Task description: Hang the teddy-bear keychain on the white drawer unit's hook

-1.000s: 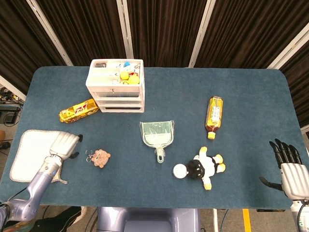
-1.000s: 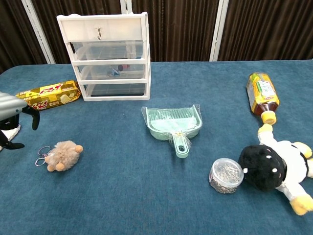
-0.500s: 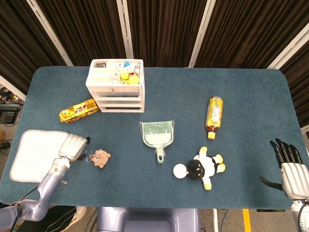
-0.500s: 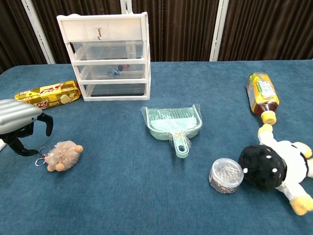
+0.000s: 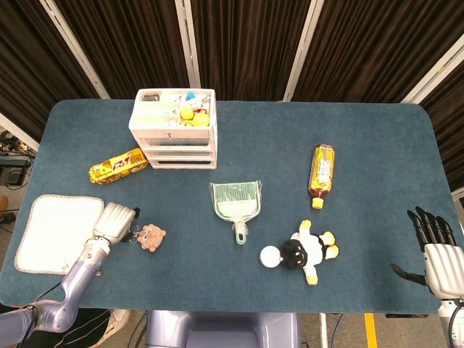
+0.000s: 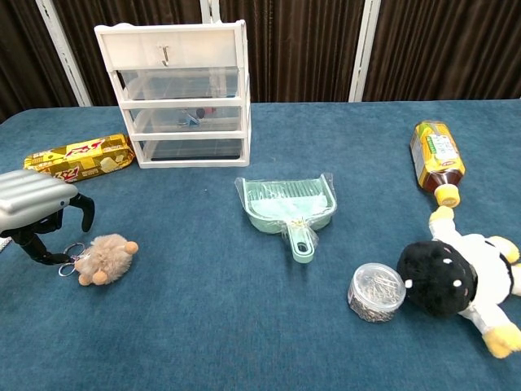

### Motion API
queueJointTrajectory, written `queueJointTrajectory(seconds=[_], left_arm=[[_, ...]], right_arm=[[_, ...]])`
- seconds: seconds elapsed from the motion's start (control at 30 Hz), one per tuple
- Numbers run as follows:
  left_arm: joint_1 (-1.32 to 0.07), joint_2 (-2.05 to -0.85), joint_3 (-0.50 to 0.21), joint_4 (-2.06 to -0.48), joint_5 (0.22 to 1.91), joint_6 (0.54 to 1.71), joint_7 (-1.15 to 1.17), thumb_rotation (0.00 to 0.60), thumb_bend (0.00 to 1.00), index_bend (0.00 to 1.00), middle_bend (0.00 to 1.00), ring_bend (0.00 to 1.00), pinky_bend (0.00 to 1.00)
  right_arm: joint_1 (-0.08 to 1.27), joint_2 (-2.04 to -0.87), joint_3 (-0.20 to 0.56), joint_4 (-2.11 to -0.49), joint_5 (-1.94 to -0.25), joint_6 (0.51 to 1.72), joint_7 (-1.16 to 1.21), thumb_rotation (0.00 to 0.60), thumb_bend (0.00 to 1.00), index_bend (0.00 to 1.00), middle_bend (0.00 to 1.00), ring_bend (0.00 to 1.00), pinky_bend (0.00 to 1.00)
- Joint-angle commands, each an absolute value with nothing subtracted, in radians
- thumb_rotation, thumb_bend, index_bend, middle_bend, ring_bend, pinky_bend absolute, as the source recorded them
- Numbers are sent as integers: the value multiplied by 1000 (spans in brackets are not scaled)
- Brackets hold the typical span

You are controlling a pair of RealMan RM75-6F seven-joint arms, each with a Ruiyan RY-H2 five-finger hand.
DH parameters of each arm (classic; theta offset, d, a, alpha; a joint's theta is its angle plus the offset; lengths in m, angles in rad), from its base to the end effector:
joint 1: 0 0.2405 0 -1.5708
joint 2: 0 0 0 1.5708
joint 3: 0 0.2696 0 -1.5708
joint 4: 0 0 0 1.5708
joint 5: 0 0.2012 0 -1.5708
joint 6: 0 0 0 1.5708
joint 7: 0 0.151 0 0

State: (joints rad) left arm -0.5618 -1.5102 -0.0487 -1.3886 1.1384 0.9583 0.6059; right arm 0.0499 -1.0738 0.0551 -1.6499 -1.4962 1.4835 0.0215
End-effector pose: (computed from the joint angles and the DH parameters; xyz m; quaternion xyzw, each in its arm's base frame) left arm -0.2618 0.3129 -0.0045 -0.7923 -0.3028 -0.1955 0.4923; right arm -0.3217 -0.1779 0.1852 0.5826 -0.4015 0.3849 0.5926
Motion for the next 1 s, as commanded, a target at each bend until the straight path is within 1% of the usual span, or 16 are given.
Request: queueJointTrajectory(seconds=[0.03,0.5,0.87,1.0], left_arm=[[-563,-1511,-48,-1388,1133,958,606,600,227,409,987,864,723],[-568,-1493,-38,-1397,1132,962,598,600,227,412,986,864,724],[-579,-1531,-36,-1369,1111,953,608,600,226,426,985,864,723],[-583,-1535,-34,-1373,1107,951,617,600,224,460,986,863,723]], right_arm=[[50,-1073,55,-1650,-1496,1483,22,600,0,0,0,0,0],[50,-1074,54,-1651,-1498,1482,21,600,0,0,0,0,0],[48,-1073,55,-1652,-1495,1483,21,600,0,0,0,0,0],[48,-1072,56,-1653,-1496,1486,24,600,0,0,0,0,0]])
